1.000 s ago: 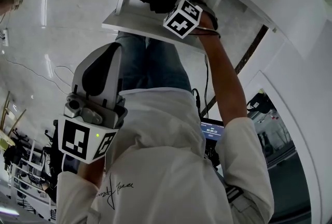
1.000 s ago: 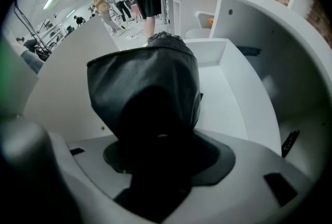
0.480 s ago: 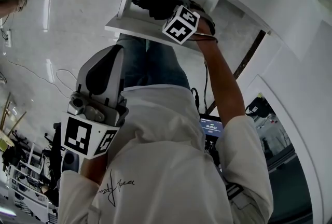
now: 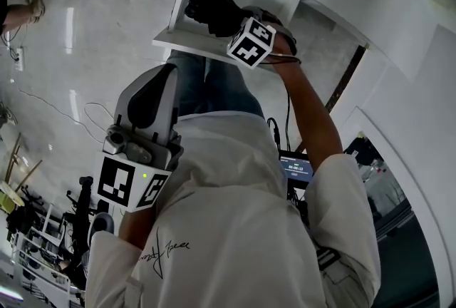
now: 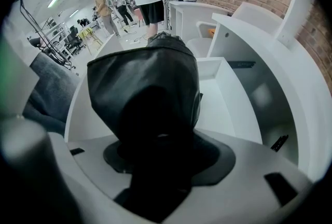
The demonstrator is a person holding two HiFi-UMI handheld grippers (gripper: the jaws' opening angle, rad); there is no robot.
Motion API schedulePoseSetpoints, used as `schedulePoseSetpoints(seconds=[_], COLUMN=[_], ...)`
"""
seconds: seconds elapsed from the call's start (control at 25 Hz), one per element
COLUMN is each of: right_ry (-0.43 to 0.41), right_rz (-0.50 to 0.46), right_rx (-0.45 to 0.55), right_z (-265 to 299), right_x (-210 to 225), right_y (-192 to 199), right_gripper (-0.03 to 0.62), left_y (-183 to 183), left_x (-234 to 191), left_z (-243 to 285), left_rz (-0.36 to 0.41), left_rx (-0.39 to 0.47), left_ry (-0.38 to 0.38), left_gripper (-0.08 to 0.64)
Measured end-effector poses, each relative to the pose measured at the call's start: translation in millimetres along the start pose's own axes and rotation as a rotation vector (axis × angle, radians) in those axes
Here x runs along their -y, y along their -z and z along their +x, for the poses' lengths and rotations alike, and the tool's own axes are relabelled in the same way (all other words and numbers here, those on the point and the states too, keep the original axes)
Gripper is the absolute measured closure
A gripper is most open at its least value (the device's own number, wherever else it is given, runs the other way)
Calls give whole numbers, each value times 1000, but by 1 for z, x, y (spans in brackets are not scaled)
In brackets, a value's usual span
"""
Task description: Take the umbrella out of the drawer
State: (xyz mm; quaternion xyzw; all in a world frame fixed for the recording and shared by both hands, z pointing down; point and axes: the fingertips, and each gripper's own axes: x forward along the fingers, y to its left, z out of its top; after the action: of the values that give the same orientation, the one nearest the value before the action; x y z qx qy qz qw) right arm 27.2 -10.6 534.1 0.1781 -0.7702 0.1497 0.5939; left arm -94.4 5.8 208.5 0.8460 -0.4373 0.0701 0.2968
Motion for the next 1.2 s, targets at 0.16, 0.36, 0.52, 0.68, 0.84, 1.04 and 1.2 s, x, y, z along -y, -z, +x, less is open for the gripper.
schedulePoseSetpoints(seconds=[0.16, 0.36, 0.52, 0.68, 0.84, 1.04, 1.2], right_ry=[5, 26, 32, 33, 34, 39, 38], right_rz=[-8, -4, 2, 6, -1, -20, -9], right_rx=[-2, 3, 8, 8, 8, 15, 28], right_z=[-6, -15, -20, -25, -28, -40, -49], right_x=[-4, 0, 3, 2, 2, -2, -4], right_y=[-1, 3, 1, -1, -2, -6, -9], right_gripper=[344, 344, 344, 344, 344, 344, 344], left_y=[-2, -7, -13, -15, -18, -20, -20], left_x=[1, 5, 4, 9, 9, 4, 6], left_z=[-5, -8, -12, -16, -19, -24, -22], left_rz=[1, 24, 33, 43, 44, 56, 65], left_rx=[7, 25, 39, 41, 48, 51, 58], left_ry=[6, -3, -8, -1, -1, -10, -4], left_gripper=[543, 543, 543, 543, 543, 543, 543])
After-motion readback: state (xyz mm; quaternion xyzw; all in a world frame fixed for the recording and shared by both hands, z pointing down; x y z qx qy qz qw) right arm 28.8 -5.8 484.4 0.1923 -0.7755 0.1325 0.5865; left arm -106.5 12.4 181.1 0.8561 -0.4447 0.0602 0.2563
